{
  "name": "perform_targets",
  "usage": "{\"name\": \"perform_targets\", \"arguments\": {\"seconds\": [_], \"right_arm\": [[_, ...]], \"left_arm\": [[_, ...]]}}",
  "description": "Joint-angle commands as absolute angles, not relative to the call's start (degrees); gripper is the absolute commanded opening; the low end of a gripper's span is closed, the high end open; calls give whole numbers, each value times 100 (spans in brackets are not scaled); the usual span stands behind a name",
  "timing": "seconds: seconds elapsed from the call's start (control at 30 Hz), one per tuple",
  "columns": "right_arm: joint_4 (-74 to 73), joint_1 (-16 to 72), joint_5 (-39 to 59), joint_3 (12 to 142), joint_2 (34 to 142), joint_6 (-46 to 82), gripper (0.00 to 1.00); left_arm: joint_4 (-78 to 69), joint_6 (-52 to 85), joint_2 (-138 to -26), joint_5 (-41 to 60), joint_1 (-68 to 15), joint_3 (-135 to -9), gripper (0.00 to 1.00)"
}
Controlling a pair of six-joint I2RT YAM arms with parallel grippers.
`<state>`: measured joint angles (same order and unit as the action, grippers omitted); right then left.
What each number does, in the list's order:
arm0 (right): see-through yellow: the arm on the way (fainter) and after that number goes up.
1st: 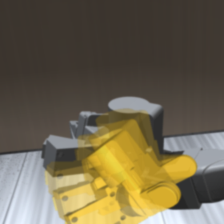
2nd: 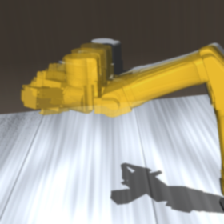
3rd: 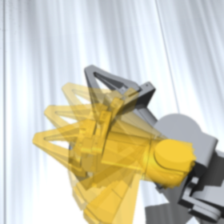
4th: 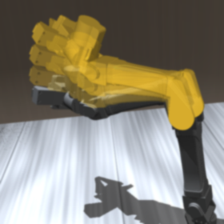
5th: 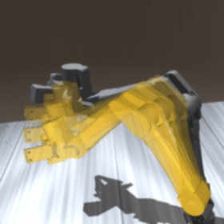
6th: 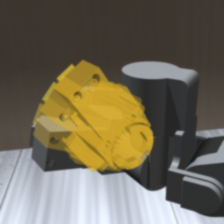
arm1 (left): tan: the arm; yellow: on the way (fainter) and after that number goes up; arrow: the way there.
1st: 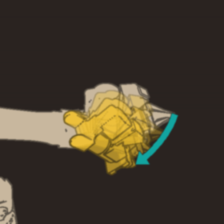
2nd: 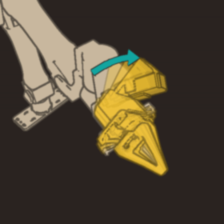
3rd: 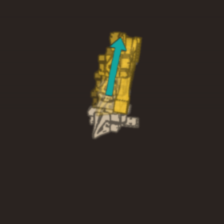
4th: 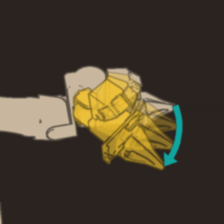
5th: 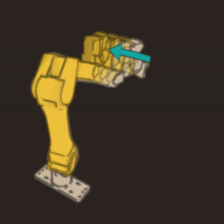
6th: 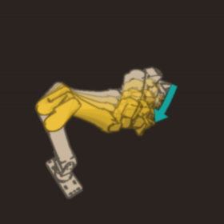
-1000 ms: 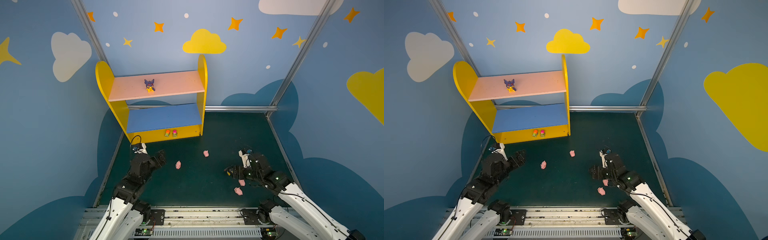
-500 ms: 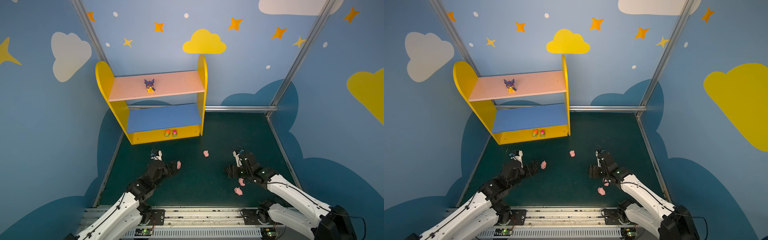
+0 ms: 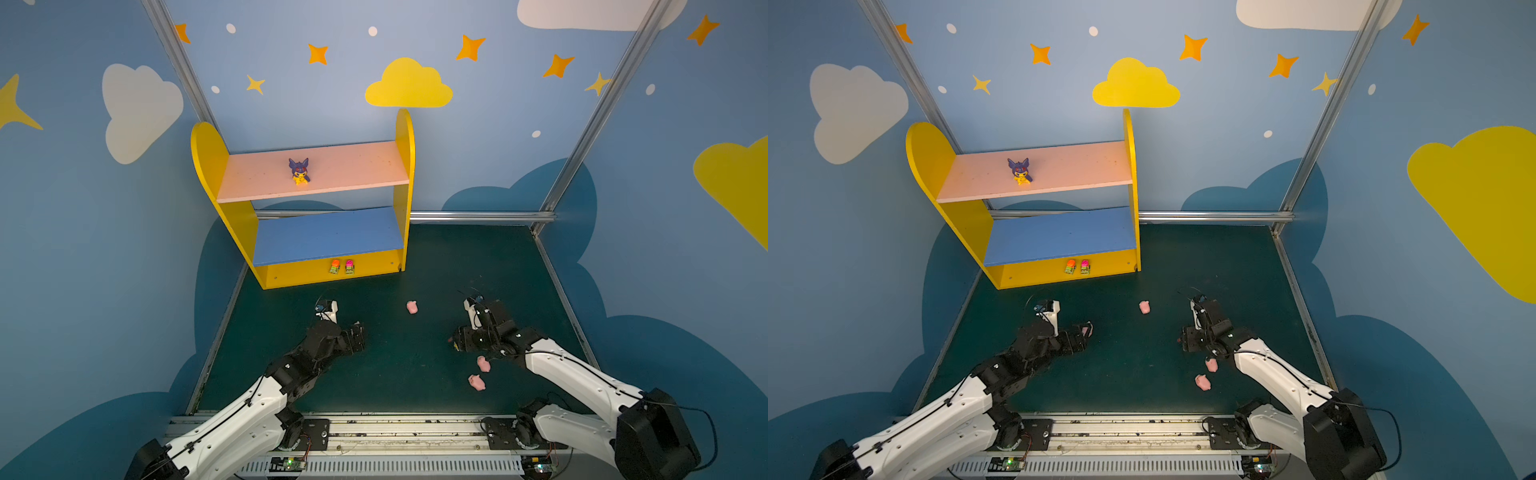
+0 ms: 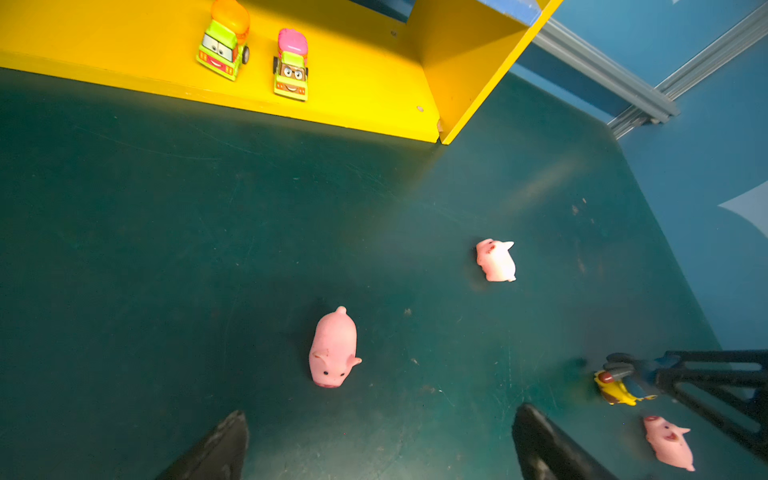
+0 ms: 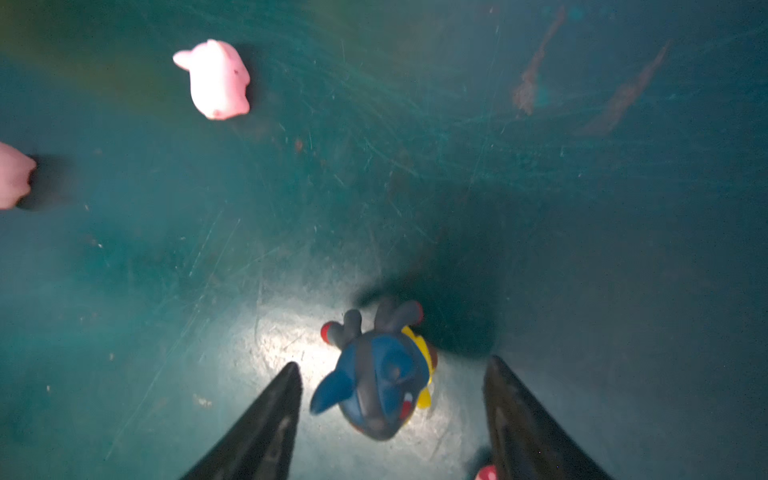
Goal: Place and organize the plastic toys onto the shelf
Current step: 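Lower the right gripper over the blue-and-yellow figure and close it, then lift the blue-and-yellow figure with the right gripper toward the shelf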
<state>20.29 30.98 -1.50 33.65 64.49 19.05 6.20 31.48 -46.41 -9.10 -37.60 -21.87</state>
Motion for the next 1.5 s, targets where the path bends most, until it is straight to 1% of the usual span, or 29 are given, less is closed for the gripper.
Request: {"name": "perform_targets", "arguments": {"seconds": [0.0,0.1,0.43,0.6,0.97,1.2,1.23,1.47], "right_arm": [[1996,3089,-63,3527,6570,1799,63],[1999,3089,-7,3563,6675,1782,60],[1985,3096,98,3621,6947,1753,57],[2036,3099,175,3768,7223,1717,52],[2057,3105,45,3788,7277,1757,30],[2043,3185,119,3823,7086,1825,27],[2058,3220,87,3982,7084,1844,27],[2255,3590,-237,4438,7337,1869,24]], "left_arm": [[526,3018,-4782,-924,-3812,-2261,99],[532,2977,-4918,-905,-3849,-2346,99],[455,2893,-4980,-976,-3943,-2373,99],[475,2876,-4971,-992,-3965,-2366,99],[518,2851,-4880,-1081,-3977,-2338,99],[688,2853,-4683,-1140,-3973,-2322,99],[724,2851,-4632,-1164,-3973,-2313,99],[994,2860,-4228,-1294,-3973,-2220,99]]}}
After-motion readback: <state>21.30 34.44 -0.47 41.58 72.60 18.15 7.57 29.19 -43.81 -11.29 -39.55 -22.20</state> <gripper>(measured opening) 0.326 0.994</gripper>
